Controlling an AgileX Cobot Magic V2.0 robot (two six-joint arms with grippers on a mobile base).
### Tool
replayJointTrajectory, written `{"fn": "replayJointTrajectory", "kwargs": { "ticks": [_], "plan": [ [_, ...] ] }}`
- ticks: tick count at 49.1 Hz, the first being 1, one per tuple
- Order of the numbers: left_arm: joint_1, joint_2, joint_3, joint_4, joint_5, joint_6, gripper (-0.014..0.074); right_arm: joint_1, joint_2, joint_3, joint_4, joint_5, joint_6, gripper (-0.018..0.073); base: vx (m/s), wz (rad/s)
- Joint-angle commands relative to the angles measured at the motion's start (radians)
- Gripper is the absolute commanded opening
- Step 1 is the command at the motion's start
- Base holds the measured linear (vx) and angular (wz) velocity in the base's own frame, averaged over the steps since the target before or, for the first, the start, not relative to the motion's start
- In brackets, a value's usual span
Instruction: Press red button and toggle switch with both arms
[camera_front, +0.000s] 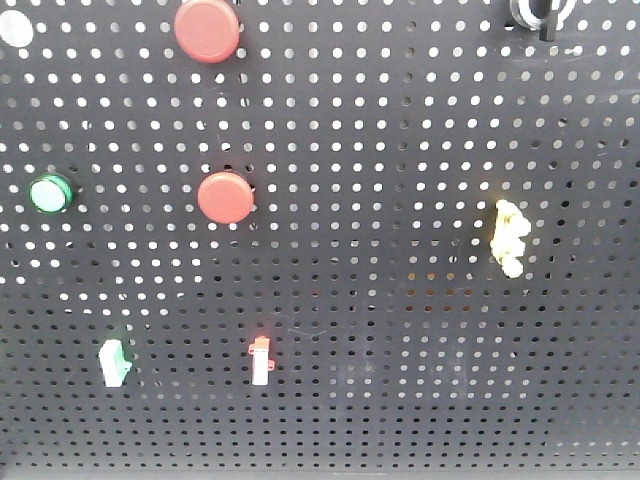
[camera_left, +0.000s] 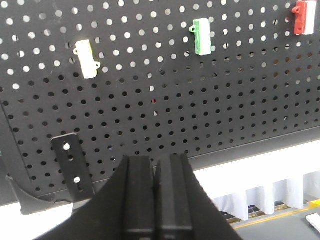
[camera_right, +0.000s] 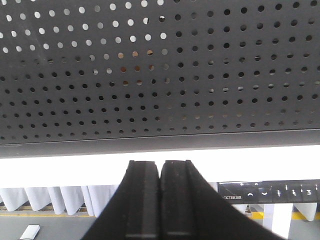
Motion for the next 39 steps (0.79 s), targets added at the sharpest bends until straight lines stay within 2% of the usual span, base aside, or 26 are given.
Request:
{"fn": "replayJointTrajectory", "kwargs": {
  "ticks": [1,17,23,27,29,34,39],
  "plan": [
    [0.000,0.004,0.034,-0.002,-0.078,-0.008,0.0002,-0.002,-0.016,0.011,-0.001,-0.080,-0.009,-0.0003,0.00,0.00],
    [0.000,0.004,0.034,-0.002,-0.078,-0.008,0.0002,-0.002,-0.016,0.009,-0.001,-0.104,-0.009,-0.0003,0.00,0.00],
    [0.000,0.004,0.025,-0.002,-0.132,-0.013,0.0002,-0.002,-0.016,0.008,0.014,-0.272,0.007,-0.0003,0.00,0.00],
    [-0.002,0.004,0.007,-0.005,-0.236,-0.084,0.0002,-0.002,-0.016,-0.008,0.043,-0.445,0.035,-0.0003,0.00,0.00],
    [-0.002,0.005,-0.017,-0.002,-0.302,-0.113,0.0002,-0.002,-0.016,-0.038,0.057,-0.485,0.052,-0.0003,0.00,0.00],
    [-0.002,0.037,-0.127,0.004,-0.336,-0.100,0.0002,-0.002,0.026,-0.202,0.069,-0.423,0.042,-0.0003,0.00,0.00],
    [-0.002,0.157,-0.323,0.006,-0.259,-0.066,0.0002,-0.002,0.136,-0.420,0.031,-0.313,-0.008,-0.0003,0.00,-0.01]
  ]
}}
